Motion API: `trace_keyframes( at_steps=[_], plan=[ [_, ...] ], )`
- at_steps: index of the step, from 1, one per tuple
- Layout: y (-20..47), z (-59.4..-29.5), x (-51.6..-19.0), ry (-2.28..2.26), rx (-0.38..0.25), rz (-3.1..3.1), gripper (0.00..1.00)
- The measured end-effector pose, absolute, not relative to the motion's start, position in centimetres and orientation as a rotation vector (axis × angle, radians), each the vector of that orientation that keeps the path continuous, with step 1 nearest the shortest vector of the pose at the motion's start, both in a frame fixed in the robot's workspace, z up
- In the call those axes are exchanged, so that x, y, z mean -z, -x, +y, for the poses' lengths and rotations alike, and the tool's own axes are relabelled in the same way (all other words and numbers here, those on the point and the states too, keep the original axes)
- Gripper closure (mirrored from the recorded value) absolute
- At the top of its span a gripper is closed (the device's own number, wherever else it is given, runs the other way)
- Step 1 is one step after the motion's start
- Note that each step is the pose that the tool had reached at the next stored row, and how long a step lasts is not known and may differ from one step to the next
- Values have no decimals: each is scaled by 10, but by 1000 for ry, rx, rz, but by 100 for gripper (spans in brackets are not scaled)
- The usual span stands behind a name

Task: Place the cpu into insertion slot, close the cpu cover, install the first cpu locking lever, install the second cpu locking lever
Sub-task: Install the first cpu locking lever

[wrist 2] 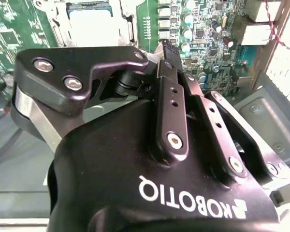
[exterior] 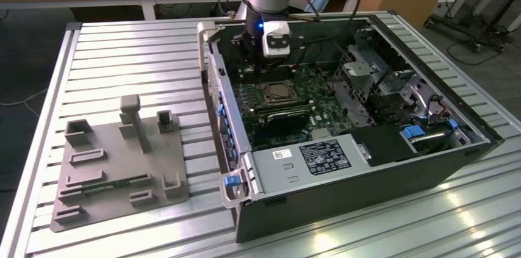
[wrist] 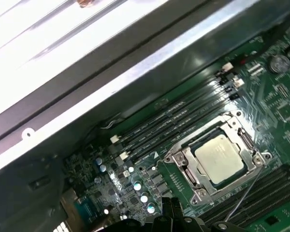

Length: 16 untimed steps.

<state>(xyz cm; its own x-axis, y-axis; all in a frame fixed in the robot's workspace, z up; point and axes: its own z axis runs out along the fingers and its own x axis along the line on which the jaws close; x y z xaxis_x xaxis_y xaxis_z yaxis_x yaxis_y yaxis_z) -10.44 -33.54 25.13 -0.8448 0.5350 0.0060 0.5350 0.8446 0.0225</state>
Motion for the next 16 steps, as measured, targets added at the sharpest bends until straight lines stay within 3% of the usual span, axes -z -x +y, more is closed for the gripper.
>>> trace_keyframes(
  at_steps=[16],
  plan=[
    [104, -335, -258, -703, -46, 3045, 90]
  ],
)
